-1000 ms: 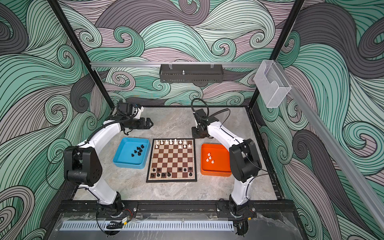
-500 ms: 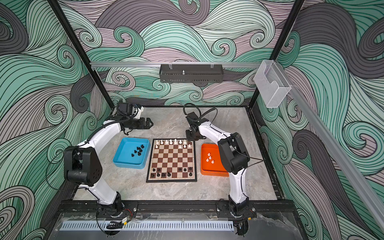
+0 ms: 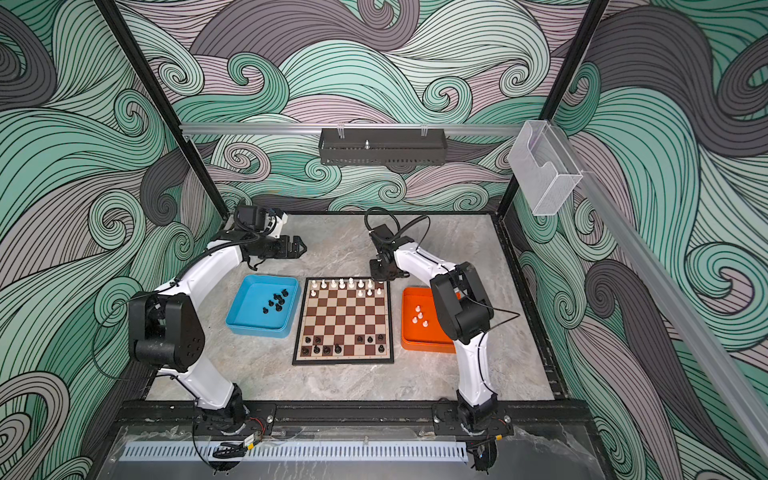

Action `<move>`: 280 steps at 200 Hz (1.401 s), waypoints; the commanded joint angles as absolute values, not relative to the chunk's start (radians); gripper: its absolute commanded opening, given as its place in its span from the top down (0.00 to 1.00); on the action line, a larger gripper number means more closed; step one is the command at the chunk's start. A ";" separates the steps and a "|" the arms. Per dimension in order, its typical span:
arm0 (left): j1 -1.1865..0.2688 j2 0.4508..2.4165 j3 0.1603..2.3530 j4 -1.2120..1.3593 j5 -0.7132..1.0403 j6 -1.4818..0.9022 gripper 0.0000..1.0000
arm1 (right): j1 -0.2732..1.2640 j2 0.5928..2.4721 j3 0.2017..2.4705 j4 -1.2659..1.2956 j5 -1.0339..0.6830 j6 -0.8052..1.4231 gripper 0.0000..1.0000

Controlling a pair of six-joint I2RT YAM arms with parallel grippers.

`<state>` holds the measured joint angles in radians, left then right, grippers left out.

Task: Set up the chess pieces on the board
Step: 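Lift the white pawn and carry it with the right gripper over the board, then lower the white pawn onto a square near the board's far edge and release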

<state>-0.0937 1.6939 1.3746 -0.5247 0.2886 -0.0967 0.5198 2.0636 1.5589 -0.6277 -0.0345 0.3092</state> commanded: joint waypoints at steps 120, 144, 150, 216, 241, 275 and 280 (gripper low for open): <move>-0.087 1.718 1.408 -0.548 0.284 -0.101 0.01 | 0.534 2.109 1.589 -0.627 -0.050 0.321 0.87; -0.087 1.720 1.408 -0.548 0.284 -0.101 0.01 | 0.535 2.110 1.590 -0.627 -0.051 0.322 0.86; -0.087 1.720 1.407 -0.549 0.284 -0.101 0.01 | 0.535 2.110 1.589 -0.627 -0.052 0.322 0.87; -0.087 1.720 1.408 -0.549 0.284 -0.101 0.01 | 0.538 2.115 1.585 -0.627 -0.048 0.324 0.83; -0.087 1.720 1.408 -0.549 0.284 -0.100 0.01 | 0.538 2.112 1.585 -0.627 -0.046 0.322 0.82; -0.087 1.720 1.407 -0.549 0.284 -0.100 0.01 | 0.540 2.106 1.582 -0.627 -0.042 0.322 0.80; -0.087 1.720 1.407 -0.549 0.284 -0.101 0.01 | 0.541 2.105 1.580 -0.628 -0.042 0.322 0.80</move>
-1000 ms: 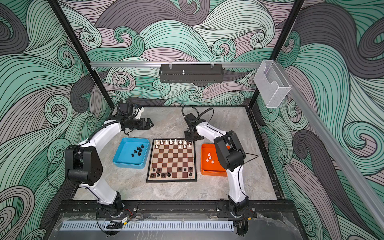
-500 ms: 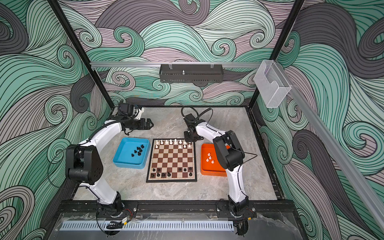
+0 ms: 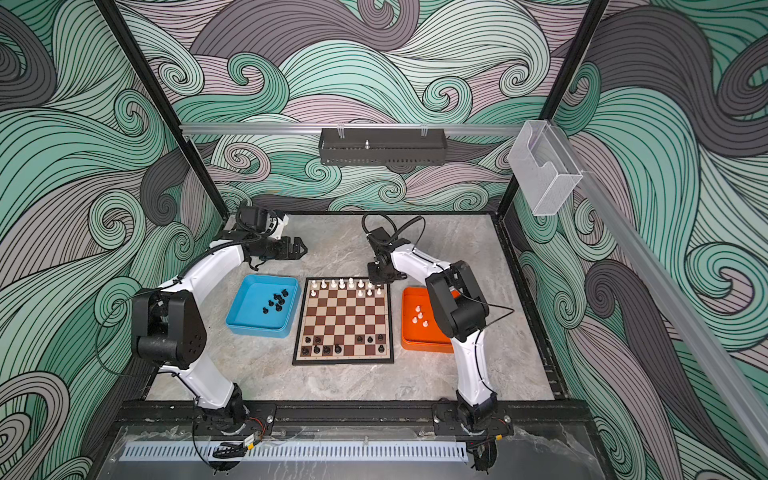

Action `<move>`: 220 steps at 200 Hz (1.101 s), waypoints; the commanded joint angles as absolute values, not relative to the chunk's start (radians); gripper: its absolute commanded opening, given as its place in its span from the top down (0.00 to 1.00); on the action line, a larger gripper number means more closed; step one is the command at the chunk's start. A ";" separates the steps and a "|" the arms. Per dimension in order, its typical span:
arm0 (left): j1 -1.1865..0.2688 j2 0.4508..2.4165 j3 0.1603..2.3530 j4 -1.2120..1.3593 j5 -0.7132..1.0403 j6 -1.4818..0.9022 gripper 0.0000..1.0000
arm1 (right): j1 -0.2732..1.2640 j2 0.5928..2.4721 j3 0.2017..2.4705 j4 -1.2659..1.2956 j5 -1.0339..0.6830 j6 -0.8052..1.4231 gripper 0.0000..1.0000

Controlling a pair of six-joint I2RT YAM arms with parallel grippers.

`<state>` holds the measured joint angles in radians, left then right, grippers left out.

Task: Set up the chess pieces on the board
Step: 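Lower the white pawn onto a square near the board's far edge and release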

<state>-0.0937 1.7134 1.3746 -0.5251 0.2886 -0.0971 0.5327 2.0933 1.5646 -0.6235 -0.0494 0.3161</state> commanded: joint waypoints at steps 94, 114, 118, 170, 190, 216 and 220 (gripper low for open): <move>-0.087 1.718 1.407 -0.548 0.284 -0.104 0.01 | 0.543 2.085 1.572 -0.647 -0.009 0.324 0.78; -0.087 1.719 1.407 -0.548 0.284 -0.104 0.01 | 0.542 2.086 1.574 -0.652 -0.005 0.322 0.78; -0.087 1.719 1.408 -0.548 0.285 -0.103 0.01 | 0.543 2.085 1.575 -0.652 -0.006 0.322 0.78; -0.087 1.719 1.407 -0.546 0.286 -0.104 0.01 | 0.546 2.083 1.572 -0.661 -0.009 0.315 0.78; -0.087 1.719 1.407 -0.545 0.285 -0.104 0.01 | 0.549 2.083 1.566 -0.660 -0.009 0.314 0.78; -0.087 1.720 1.407 -0.546 0.285 -0.105 0.01 | 0.552 2.081 1.562 -0.660 -0.009 0.313 0.77; -0.087 1.720 1.407 -0.546 0.285 -0.105 0.01 | 0.552 2.080 1.560 -0.660 -0.009 0.313 0.77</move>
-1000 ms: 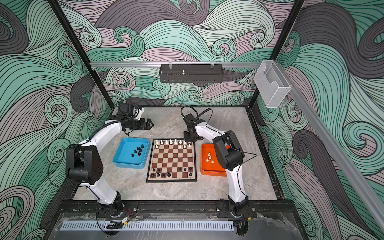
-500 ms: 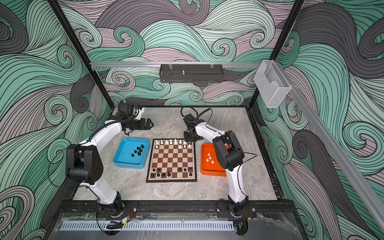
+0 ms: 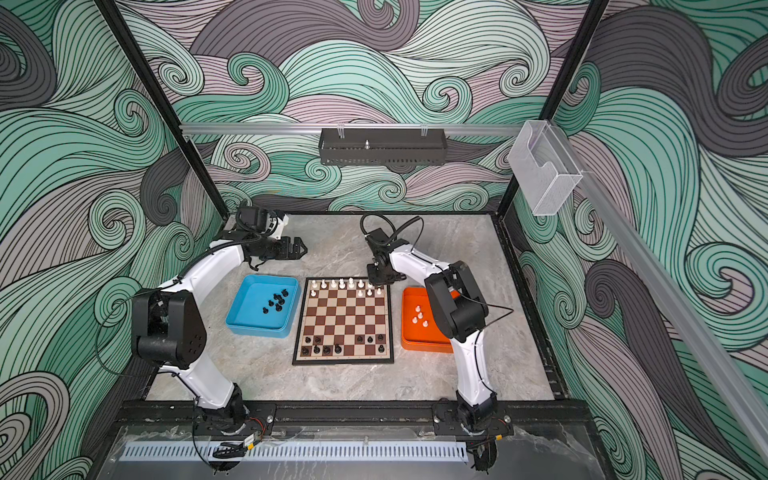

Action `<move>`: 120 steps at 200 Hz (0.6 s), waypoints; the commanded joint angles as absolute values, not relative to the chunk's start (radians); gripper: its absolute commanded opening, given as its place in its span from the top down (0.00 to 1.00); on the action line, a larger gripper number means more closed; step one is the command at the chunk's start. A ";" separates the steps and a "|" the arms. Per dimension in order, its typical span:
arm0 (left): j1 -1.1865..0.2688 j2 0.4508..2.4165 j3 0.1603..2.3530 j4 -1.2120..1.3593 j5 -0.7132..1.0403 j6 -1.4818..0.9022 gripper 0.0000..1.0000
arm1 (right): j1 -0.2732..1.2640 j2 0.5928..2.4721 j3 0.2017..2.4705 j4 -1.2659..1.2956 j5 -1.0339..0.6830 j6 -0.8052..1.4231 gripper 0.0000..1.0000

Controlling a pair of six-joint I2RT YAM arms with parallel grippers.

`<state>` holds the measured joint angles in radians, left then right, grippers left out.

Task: Set up the chess pieces on the board
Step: 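Lower the white pawn onto a square near the board's far edge and release, then return right gripper to orange tray while left gripper moves over blue tray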

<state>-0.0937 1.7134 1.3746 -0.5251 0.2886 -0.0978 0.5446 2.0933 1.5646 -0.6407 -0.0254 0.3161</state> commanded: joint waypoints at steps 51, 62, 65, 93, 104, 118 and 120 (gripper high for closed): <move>-0.087 1.719 1.407 -0.546 0.281 -0.111 0.01 | 0.554 2.048 1.566 -0.667 0.000 0.304 0.74; -0.087 1.718 1.407 -0.548 0.275 -0.113 0.01 | 0.553 2.034 1.573 -0.677 0.000 0.297 0.73; -0.087 1.718 1.406 -0.548 0.274 -0.113 0.01 | 0.553 2.030 1.575 -0.680 0.001 0.296 0.72; -0.087 1.706 1.404 -0.551 0.242 -0.124 0.01 | 0.551 1.992 1.568 -0.695 0.014 0.282 0.66; -0.087 1.700 1.403 -0.549 0.229 -0.134 0.02 | 0.552 1.972 1.557 -0.693 0.018 0.279 0.65; -0.087 1.689 1.402 -0.549 0.204 -0.147 0.02 | 0.550 1.944 1.541 -0.693 0.019 0.275 0.64; -0.087 1.689 1.401 -0.550 0.201 -0.149 0.02 | 0.551 1.940 1.540 -0.692 0.018 0.273 0.64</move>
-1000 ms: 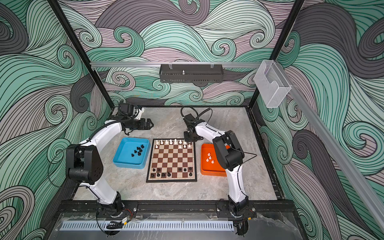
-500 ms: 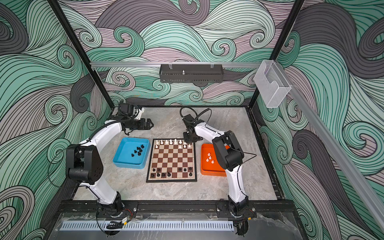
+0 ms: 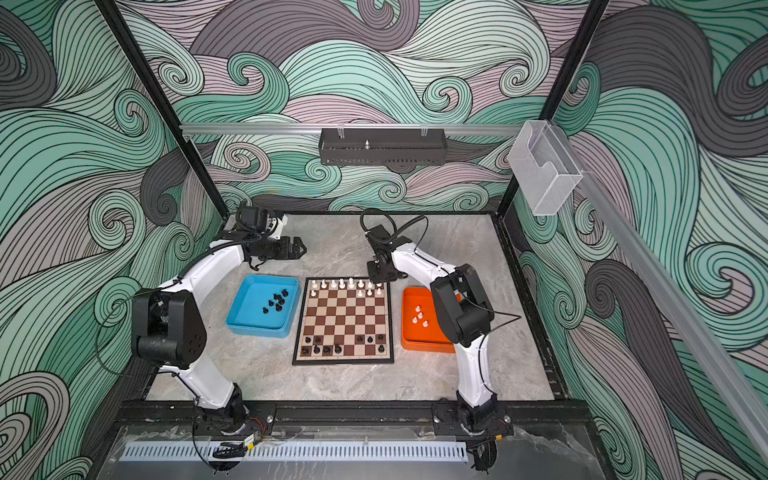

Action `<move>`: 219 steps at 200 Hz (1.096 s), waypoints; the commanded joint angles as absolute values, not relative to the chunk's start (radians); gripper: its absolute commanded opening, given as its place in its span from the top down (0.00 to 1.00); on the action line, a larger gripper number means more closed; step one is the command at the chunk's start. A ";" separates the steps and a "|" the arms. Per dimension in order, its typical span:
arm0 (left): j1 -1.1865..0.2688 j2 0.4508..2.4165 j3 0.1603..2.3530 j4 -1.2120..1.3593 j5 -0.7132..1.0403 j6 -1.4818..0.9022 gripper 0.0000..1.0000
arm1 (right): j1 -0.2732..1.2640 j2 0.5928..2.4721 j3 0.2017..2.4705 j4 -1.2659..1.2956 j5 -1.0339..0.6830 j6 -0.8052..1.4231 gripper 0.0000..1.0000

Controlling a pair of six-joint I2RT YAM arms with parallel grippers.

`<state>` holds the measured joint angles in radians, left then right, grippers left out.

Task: Set up the chess pieces on the board
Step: 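Return right gripper to orange tray while left gripper moves over blue tray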

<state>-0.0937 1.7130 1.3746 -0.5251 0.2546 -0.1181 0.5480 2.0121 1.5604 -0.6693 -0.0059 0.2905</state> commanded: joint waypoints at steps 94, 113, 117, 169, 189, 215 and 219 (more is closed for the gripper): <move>-0.076 1.596 1.431 -0.864 -0.220 -0.435 0.02 | 0.487 1.641 1.402 -0.651 -0.057 0.204 0.11; -0.075 1.573 1.410 -0.939 -0.225 -0.476 0.01 | 0.457 1.578 1.357 -0.651 -0.053 0.212 0.01; -0.074 1.568 1.401 -0.948 -0.221 -0.483 0.02 | 0.451 1.566 1.348 -0.651 -0.056 0.212 0.01; -0.044 1.480 1.172 -0.881 -0.103 -0.497 0.08 | 0.361 1.449 1.201 -0.618 -0.105 0.202 0.01; -0.037 1.478 1.132 -0.871 -0.089 -0.492 0.12 | 0.336 1.408 1.148 -0.579 -0.118 0.206 0.01; -0.031 1.484 1.110 -0.870 -0.094 -0.505 0.18 | 0.318 1.396 1.127 -0.570 -0.129 0.203 0.01; -0.030 1.487 1.107 -0.868 -0.093 -0.508 0.19 | 0.315 1.397 1.125 -0.570 -0.131 0.204 0.00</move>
